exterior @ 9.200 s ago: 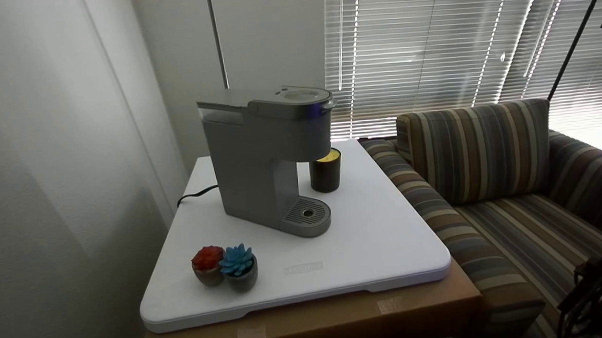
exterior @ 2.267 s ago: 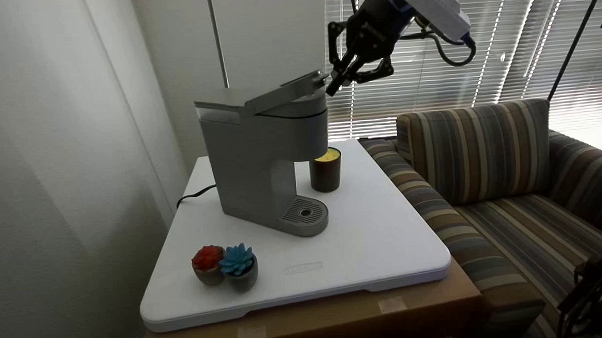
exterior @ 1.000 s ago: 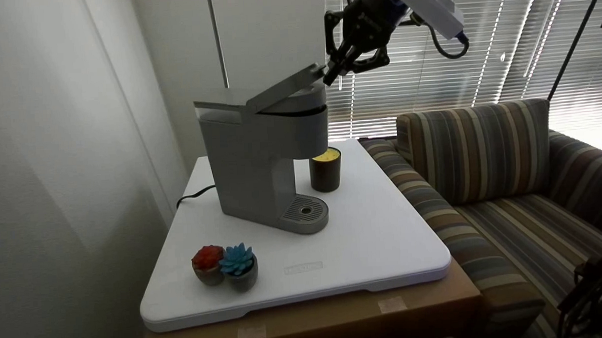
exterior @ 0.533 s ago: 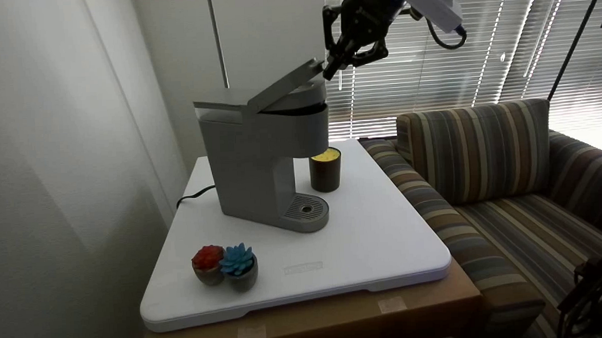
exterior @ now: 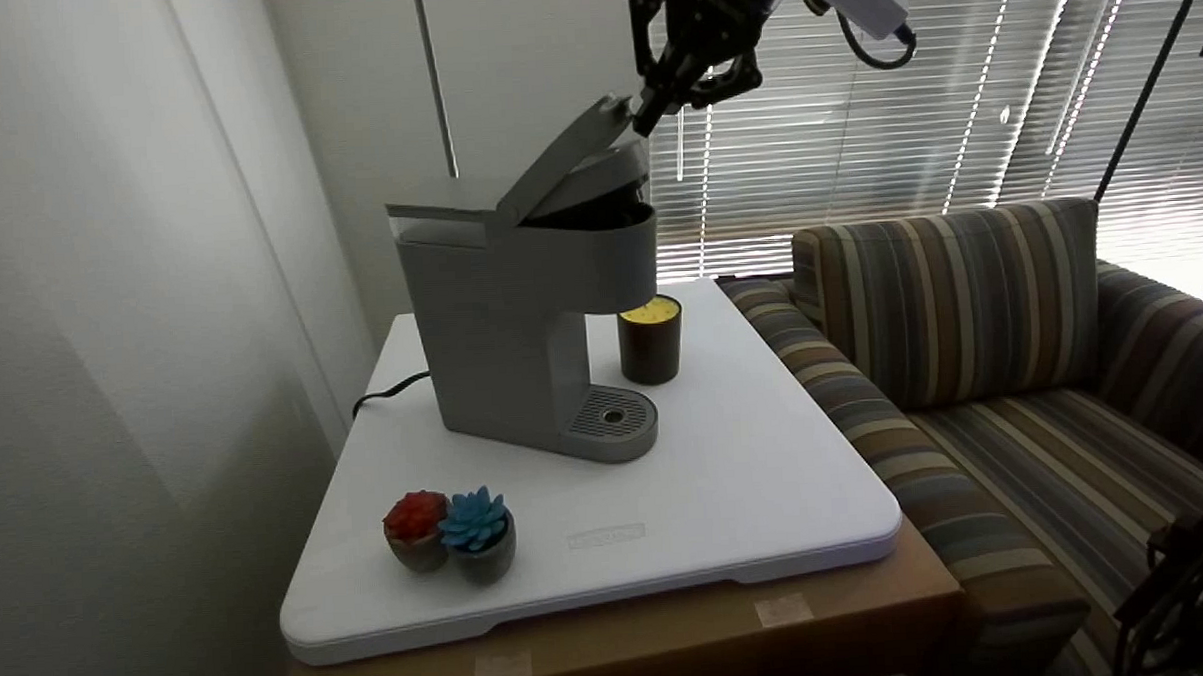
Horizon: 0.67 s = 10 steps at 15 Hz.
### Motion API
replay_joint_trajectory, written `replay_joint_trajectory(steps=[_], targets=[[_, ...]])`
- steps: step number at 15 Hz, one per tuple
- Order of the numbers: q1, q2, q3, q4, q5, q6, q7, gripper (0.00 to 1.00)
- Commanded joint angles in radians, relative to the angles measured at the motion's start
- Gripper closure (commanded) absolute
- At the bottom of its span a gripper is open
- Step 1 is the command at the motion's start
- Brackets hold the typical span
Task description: Open the coffeemaker chamber
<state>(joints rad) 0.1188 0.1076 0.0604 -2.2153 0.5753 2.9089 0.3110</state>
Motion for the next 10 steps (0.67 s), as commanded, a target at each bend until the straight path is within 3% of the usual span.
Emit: replay_joint_trajectory(steps=[1, 10], targets=[[-0.018, -0.005, 0.005, 0.032, -0.050, -0.008, 0.026, 1.00], [-0.013, -0.003, 0.006, 0.064, -0.118, -0.008, 0.051, 1.00]])
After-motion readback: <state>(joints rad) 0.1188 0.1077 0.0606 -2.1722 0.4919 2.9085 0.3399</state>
